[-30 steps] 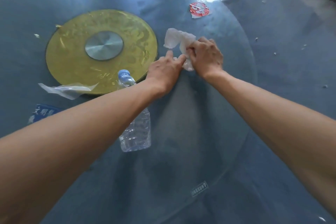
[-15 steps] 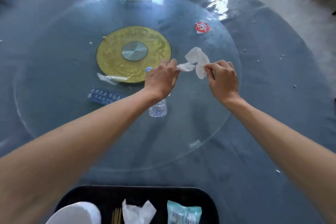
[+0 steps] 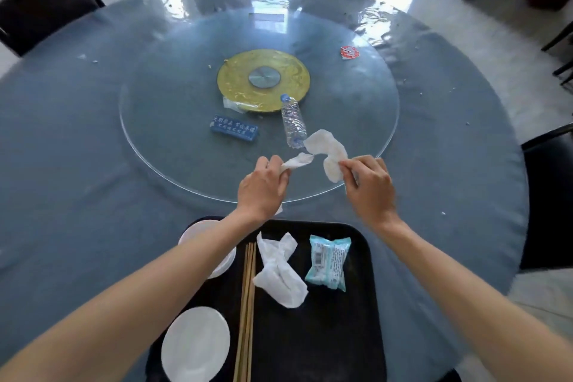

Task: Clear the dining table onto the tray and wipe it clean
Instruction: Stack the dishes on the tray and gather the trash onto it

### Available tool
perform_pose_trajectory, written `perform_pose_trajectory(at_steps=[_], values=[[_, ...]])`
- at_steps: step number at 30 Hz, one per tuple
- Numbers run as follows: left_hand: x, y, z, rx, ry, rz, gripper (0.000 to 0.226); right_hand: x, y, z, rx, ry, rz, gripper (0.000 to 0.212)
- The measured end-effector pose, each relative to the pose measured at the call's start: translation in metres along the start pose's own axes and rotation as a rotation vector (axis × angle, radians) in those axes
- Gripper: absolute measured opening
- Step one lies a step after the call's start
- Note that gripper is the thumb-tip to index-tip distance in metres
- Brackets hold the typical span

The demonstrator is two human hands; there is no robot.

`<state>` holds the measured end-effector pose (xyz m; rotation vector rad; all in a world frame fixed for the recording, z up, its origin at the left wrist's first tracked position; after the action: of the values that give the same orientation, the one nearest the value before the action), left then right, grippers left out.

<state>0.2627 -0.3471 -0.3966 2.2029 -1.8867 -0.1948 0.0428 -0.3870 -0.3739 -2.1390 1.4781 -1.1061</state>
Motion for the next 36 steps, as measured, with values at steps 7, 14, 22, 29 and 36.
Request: perform_pose_trajectory(at_steps=[7,14,22,29,36], values=[[-0.107,-0.019,-0.010,-0.064,0.013,0.025,0.031,-0.113,-0.041,-0.029,-0.004,0.005,0.075,0.012],[-0.174,-0.014,0.019,-0.077,-0.035,0.020,0.034,-0.203,-0.036,-0.039,0.002,0.042,0.249,0.014],[-0.179,-0.004,0.063,0.048,-0.022,-0.008,0.035,-0.252,0.005,-0.015,-0.046,0.029,0.478,0.018],[-0.160,0.010,0.102,0.089,-0.016,0.041,0.032,-0.262,0.029,0.022,0.065,-0.047,0.522,0.032],[-0.151,0.007,0.122,0.097,-0.069,0.105,0.051,-0.253,0.036,0.018,-0.025,-0.125,0.479,0.042]])
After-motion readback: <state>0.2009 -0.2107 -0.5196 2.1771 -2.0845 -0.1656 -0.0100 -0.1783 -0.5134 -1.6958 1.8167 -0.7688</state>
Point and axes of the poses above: each hand's wrist, its own x-axis towards the middle knuckle, its own z-axis out of the palm, y = z × x, the point moved 7 cm from there along x, towards the middle knuckle, and after that the axes turned 13 degrees about x, right-handed, at the moved point
